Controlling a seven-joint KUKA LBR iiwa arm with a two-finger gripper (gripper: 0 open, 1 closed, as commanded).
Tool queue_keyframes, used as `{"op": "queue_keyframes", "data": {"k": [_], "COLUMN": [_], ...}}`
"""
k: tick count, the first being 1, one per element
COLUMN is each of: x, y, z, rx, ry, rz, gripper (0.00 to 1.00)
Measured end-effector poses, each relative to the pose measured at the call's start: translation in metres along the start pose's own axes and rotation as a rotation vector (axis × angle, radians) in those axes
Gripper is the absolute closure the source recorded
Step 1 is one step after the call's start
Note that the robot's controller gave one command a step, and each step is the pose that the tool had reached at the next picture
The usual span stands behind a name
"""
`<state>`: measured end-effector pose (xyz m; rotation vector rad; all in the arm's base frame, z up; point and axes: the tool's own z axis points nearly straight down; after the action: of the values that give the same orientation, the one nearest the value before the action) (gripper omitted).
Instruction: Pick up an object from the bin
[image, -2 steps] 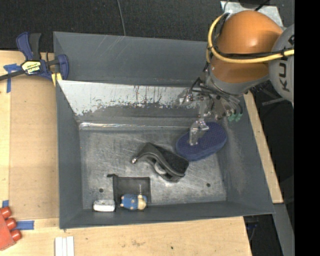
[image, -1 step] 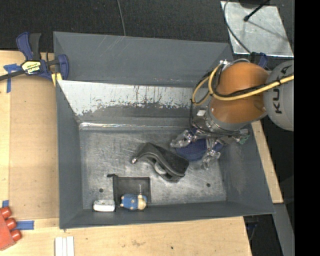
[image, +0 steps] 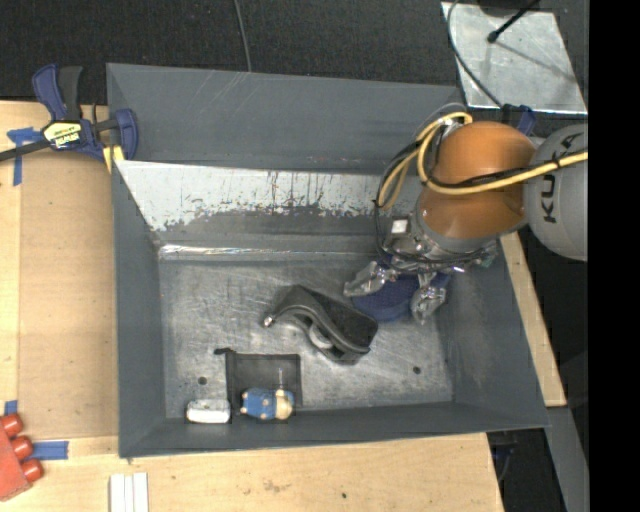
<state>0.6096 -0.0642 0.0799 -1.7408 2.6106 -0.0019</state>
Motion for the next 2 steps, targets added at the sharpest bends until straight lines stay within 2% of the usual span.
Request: {"op": "queue_keyframes", "data": {"k": [1,2], "x": [-0.001,-0.017], "y": [0.0,0.021], "z": [-0.001,-0.196], "rx": [-0.001,0.007], "ry": [-0.001,-0.002], "rz": [0.001,-0.233], "gripper": [1.0,1.0]}}
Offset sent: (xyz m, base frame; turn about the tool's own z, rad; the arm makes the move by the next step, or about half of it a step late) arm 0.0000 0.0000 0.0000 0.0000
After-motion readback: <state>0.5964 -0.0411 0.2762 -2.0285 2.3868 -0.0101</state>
